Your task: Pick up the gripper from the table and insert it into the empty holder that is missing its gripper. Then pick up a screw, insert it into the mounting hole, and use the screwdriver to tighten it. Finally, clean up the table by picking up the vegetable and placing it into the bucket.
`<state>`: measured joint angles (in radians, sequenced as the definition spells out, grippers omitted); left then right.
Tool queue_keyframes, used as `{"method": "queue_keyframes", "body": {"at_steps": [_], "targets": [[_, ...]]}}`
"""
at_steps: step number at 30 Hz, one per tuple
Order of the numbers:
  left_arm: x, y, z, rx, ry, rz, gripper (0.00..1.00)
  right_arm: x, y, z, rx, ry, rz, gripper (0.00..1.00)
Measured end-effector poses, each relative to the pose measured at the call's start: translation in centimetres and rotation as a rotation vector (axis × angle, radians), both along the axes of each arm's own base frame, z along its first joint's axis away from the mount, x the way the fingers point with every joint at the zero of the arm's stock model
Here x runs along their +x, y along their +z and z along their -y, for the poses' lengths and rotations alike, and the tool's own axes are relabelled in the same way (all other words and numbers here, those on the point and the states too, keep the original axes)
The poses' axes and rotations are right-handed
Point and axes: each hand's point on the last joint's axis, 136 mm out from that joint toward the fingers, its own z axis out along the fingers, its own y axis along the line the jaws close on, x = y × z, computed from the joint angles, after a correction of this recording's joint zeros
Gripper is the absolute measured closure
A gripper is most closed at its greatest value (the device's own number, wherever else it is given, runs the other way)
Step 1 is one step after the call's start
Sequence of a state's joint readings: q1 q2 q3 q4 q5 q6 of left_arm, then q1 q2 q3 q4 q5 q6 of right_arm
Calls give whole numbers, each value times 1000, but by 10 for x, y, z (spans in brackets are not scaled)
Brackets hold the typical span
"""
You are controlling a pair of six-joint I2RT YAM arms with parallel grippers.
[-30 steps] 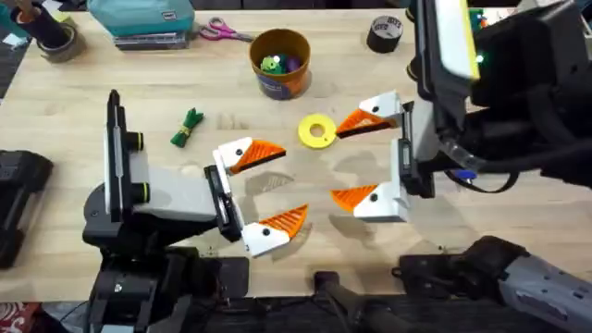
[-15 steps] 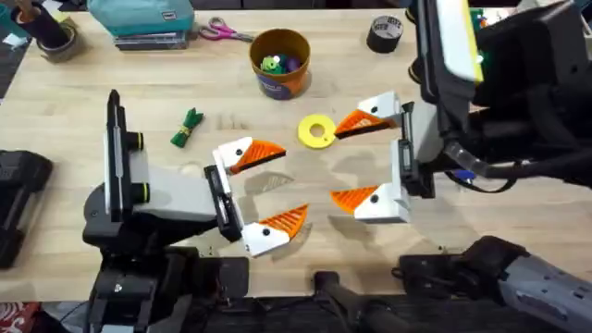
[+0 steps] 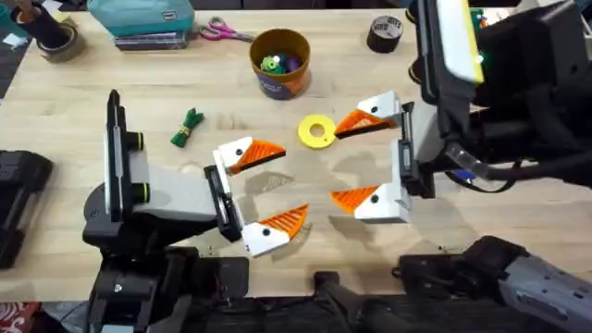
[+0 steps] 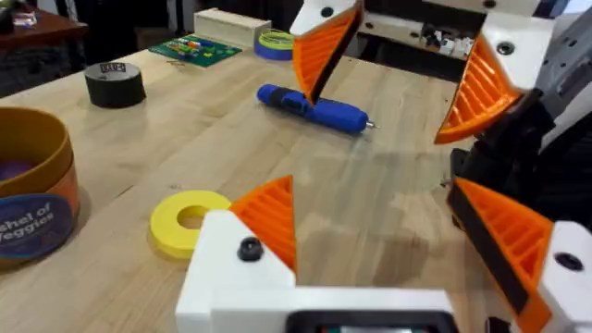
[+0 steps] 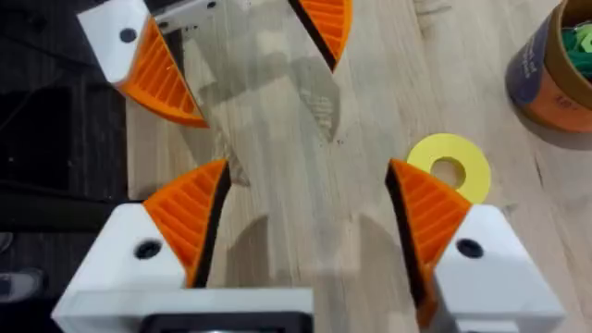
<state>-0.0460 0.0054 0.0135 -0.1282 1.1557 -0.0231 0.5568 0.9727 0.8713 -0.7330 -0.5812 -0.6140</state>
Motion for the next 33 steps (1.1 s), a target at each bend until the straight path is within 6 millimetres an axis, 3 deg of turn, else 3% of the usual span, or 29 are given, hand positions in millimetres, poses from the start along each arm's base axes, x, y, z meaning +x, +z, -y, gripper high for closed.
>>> {"method": "queue_keyframes", "body": {"at_steps": [4, 10, 11, 25, 29, 33], "targets": [[0, 0, 0, -1, 0, -2, 43, 0, 0, 0, 0, 0, 0, 4], [0, 0, 0, 1, 0, 3, 951, 0, 0, 0, 0, 0, 0, 4], [0, 0, 0, 2, 0, 5, 983, 0, 0, 0, 0, 0, -1, 4], [0, 0, 0, 3, 0, 7, 983, 1, 0, 0, 8, -58, -62, 4], [0, 0, 0, 3, 0, 7, 983, 17, -1, 9, -25, -242, -115, 4], [0, 0, 0, 3, 0, 7, 984, 37, 7, 31, -86, -474, -131, 4]]}}
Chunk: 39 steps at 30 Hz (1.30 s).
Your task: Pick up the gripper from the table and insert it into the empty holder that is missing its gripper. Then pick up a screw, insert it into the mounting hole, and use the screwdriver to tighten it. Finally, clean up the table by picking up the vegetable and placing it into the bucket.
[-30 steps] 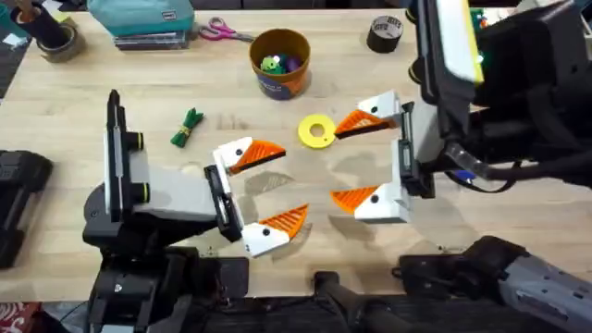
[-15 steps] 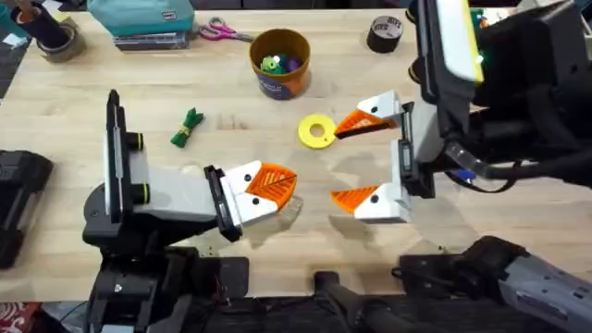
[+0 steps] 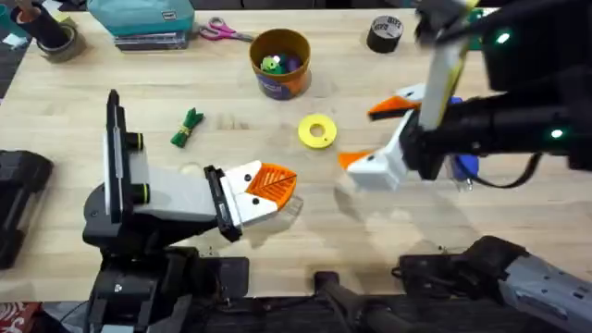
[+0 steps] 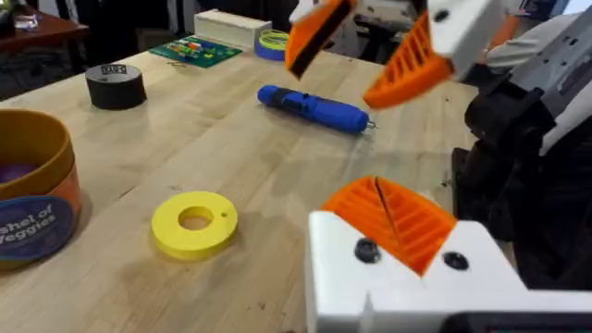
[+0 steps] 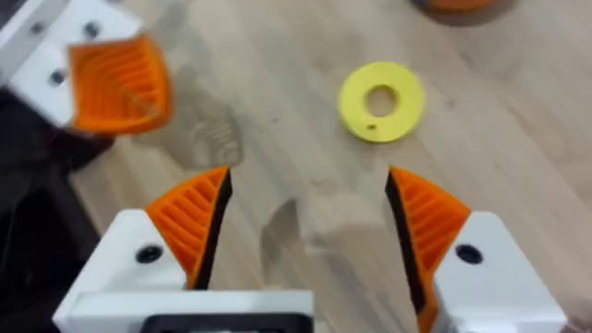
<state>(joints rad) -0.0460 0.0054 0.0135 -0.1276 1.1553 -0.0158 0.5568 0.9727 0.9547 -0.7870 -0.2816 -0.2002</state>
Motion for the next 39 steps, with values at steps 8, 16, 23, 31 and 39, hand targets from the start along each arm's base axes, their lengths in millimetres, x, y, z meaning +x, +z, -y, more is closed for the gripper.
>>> {"method": "queue_keyframes", "body": {"at_steps": [8, 16, 23, 31, 39], "targets": [[0, 0, 0, 0, 0, 0, 984, 10, 56, 73, -175, -399, 26, 4], [0, 0, 0, 0, 0, 0, 984, 19, 71, 135, -231, -685, 34, 4], [0, 0, 0, 0, 0, 0, 984, 25, 72, 176, -242, -876, 18, 5], [0, 0, 0, 0, 0, 0, 984, 33, 55, 207, -266, -1011, -50, 5], [0, 0, 0, 0, 0, 0, 984, 64, -19, 227, -317, -1036, -242, 5]]}}
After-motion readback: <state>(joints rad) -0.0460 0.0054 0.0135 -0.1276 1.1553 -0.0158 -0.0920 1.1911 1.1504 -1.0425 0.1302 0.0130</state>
